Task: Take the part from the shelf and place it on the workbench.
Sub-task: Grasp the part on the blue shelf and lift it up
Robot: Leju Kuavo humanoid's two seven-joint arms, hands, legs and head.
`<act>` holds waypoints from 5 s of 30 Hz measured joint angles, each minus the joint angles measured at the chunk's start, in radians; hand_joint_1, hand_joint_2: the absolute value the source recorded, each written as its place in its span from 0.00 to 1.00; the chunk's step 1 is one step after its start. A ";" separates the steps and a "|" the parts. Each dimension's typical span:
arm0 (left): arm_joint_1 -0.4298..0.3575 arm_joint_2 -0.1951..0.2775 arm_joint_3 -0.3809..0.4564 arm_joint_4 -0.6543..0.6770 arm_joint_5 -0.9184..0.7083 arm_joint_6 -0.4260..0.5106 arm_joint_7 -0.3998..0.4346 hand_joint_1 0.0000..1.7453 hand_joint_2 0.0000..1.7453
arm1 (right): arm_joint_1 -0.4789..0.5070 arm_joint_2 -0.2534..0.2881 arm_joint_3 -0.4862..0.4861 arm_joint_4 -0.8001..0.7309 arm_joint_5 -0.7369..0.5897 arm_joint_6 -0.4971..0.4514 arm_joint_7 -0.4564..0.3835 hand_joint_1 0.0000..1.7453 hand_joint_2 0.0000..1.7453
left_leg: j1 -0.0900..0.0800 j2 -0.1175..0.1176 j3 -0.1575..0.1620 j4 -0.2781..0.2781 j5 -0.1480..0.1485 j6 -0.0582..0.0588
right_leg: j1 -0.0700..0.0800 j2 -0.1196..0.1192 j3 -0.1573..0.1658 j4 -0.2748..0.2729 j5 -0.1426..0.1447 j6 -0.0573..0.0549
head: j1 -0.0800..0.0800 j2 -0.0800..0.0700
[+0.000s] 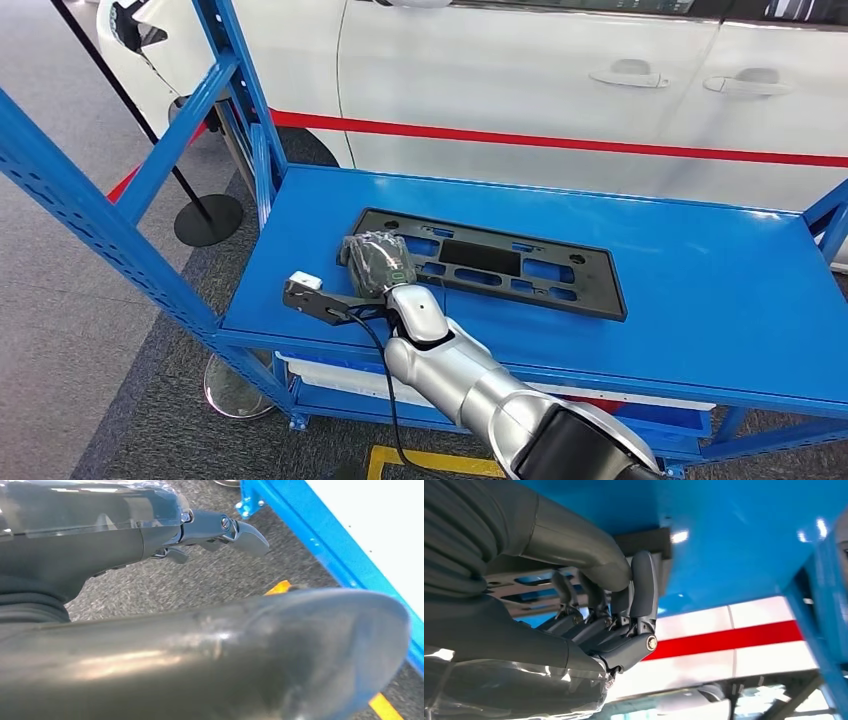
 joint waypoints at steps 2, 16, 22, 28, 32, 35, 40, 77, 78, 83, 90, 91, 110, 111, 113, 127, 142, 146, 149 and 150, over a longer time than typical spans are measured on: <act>-0.014 -0.004 0.000 0.000 0.005 -0.013 0.008 0.00 0.00 | -0.013 0.002 0.035 -0.003 -0.026 -0.002 0.007 1.00 1.00 | 0.000 0.000 0.000 0.000 0.000 0.000 | 0.000 0.000 0.000 0.000 0.000 0.000 | 0.000 0.000; 0.098 0.012 -0.073 0.000 -0.026 0.133 0.390 0.00 0.00 | 0.157 -0.257 -0.087 -0.155 0.158 -0.162 -0.024 0.00 1.00 | -0.005 -0.001 0.015 0.000 -0.012 0.004 | -0.005 0.000 0.019 -0.006 -0.009 0.005 | 0.000 0.000; 0.089 0.011 -0.117 0.000 -0.010 0.129 0.396 0.00 0.00 | 0.194 -0.260 -0.162 -0.215 0.195 -0.153 -0.023 0.00 0.00 | -0.005 -0.001 0.016 0.000 -0.012 0.004 | -0.005 0.001 0.020 -0.006 -0.009 0.006 | 0.000 0.000; 0.088 0.011 -0.133 0.000 -0.007 0.125 0.396 0.00 0.00 | 0.205 -0.260 -0.187 -0.228 0.204 -0.139 -0.028 0.00 1.00 | -0.005 -0.001 0.017 0.000 -0.011 0.004 | -0.005 0.000 0.020 -0.006 -0.009 0.006 | 0.000 0.000; 0.088 0.011 -0.138 0.000 -0.004 0.123 0.396 0.00 0.00 | 0.203 -0.260 -0.194 -0.228 0.217 -0.134 -0.036 0.00 1.00 | -0.005 -0.001 0.017 0.000 -0.011 0.004 | -0.005 0.000 0.021 -0.006 -0.009 0.006 | 0.000 0.000; 0.088 0.011 -0.138 0.000 0.004 0.128 0.406 0.00 0.00 | 0.200 -0.259 -0.196 -0.232 0.225 -0.120 -0.039 0.00 1.00 | -0.005 -0.001 0.017 0.000 -0.011 0.004 | -0.005 0.000 0.021 -0.006 -0.009 0.006 | 0.000 0.000; 0.120 0.039 -0.131 0.000 0.054 0.177 0.363 0.00 0.00 | 0.196 -0.282 -0.203 -0.273 0.235 -0.047 -0.051 0.00 1.00 | -0.005 -0.001 0.018 0.000 -0.012 0.004 | -0.005 0.000 0.021 -0.006 -0.010 0.005 | 0.001 0.000; 0.170 0.083 -0.124 -0.002 0.016 0.171 0.320 0.00 0.00 | 0.112 -0.430 -0.174 -0.700 0.163 0.200 -0.041 0.00 1.00 | -0.007 -0.001 0.018 0.000 -0.012 0.005 | -0.007 0.000 0.022 -0.006 -0.010 0.008 | 0.000 0.000; 0.170 0.083 -0.124 -0.002 0.016 0.171 0.320 0.00 0.00 | 0.112 -0.430 -0.173 -0.698 0.163 0.200 -0.041 0.00 1.00 | -0.007 -0.001 0.018 0.000 -0.012 0.005 | -0.007 0.000 0.022 -0.006 -0.010 0.008 | 0.000 0.000; 0.170 0.086 -0.124 -0.002 0.015 0.170 0.319 0.00 0.00 | 0.112 -0.429 -0.162 -0.681 0.155 0.204 -0.057 0.00 1.00 | -0.007 -0.001 0.018 0.000 -0.012 0.005 | -0.007 0.000 0.022 -0.006 -0.011 0.008 | 0.000 0.000; 0.167 0.094 -0.124 -0.002 -0.001 0.165 0.304 0.00 0.00 | 0.139 -0.387 -0.086 -0.587 0.095 0.201 -0.165 0.00 1.00 | -0.006 -0.001 0.018 0.000 -0.012 0.005 | -0.007 0.000 0.022 -0.006 -0.011 0.008 | 0.000 0.000; 0.167 0.095 -0.124 -0.002 -0.004 0.164 0.302 0.00 0.00 | 0.141 -0.378 -0.070 -0.571 0.096 0.200 -0.167 0.00 1.00 | -0.006 -0.001 0.018 0.000 -0.012 0.005 | -0.006 0.000 0.022 -0.005 -0.011 0.008 | 0.000 0.000; 0.161 0.127 -0.125 -0.002 -0.025 0.159 0.298 0.00 0.00 | 0.133 -0.159 0.276 -0.465 0.086 0.201 -0.204 0.00 1.00 | -0.006 -0.002 0.018 -0.001 -0.014 0.003 | -0.006 -0.001 0.021 -0.005 -0.015 0.001 | 0.001 0.000; 0.161 0.128 -0.125 -0.002 -0.023 0.159 0.299 0.00 0.00 | 0.133 -0.159 0.284 -0.467 0.085 0.196 -0.201 0.00 1.00 | -0.006 -0.002 0.018 -0.001 -0.014 0.003 | -0.006 -0.001 0.021 -0.005 -0.015 0.001 | 0.000 0.000; 0.162 0.129 -0.124 -0.002 -0.016 0.159 0.300 0.00 0.00 | 0.134 -0.161 0.294 -0.470 0.087 0.182 -0.180 0.00 1.00 | -0.006 -0.001 0.018 -0.001 -0.014 0.003 | -0.007 -0.001 0.021 -0.005 -0.015 0.001 | 0.001 0.000; 0.161 0.137 -0.124 -0.002 -0.031 0.158 0.318 0.00 0.00 | 0.105 -0.169 0.129 -0.135 0.112 -0.034 -0.084 0.00 1.00 | -0.007 -0.002 0.018 -0.001 -0.013 0.003 | -0.008 -0.001 0.022 -0.005 -0.013 0.005 | 0.000 0.000; 0.160 0.142 -0.124 -0.002 -0.032 0.155 0.315 0.00 0.00 | 0.072 -0.187 0.020 -0.024 0.132 -0.079 -0.082 0.00 1.00 | -0.007 -0.001 0.021 -0.001 -0.014 0.003 | -0.007 0.000 0.023 -0.005 -0.014 0.004 | 0.000 0.000; 0.160 0.144 -0.124 -0.002 -0.036 0.155 0.315 0.00 0.00 | 0.072 -0.187 0.005 -0.019 0.144 -0.078 -0.086 0.00 1.00 | -0.007 -0.001 0.021 -0.001 -0.014 0.003 | -0.007 0.000 0.024 -0.005 -0.014 0.004 | 0.000 0.000; 0.160 0.145 -0.124 -0.002 -0.038 0.155 0.314 0.00 0.00 | 0.072 -0.187 -0.002 -0.018 0.146 -0.078 -0.087 0.00 1.00 | -0.007 -0.001 0.021 -0.001 -0.014 0.003 | -0.007 0.000 0.024 -0.005 -0.014 0.004 | 0.000 0.000; 0.160 0.146 -0.124 -0.002 -0.038 0.155 0.314 0.00 0.00 | 0.072 -0.187 -0.003 -0.018 0.146 -0.078 -0.087 0.00 1.00 | -0.007 -0.001 0.021 -0.001 -0.014 0.003 | -0.007 0.000 0.024 -0.005 -0.014 0.004 | 0.000 0.000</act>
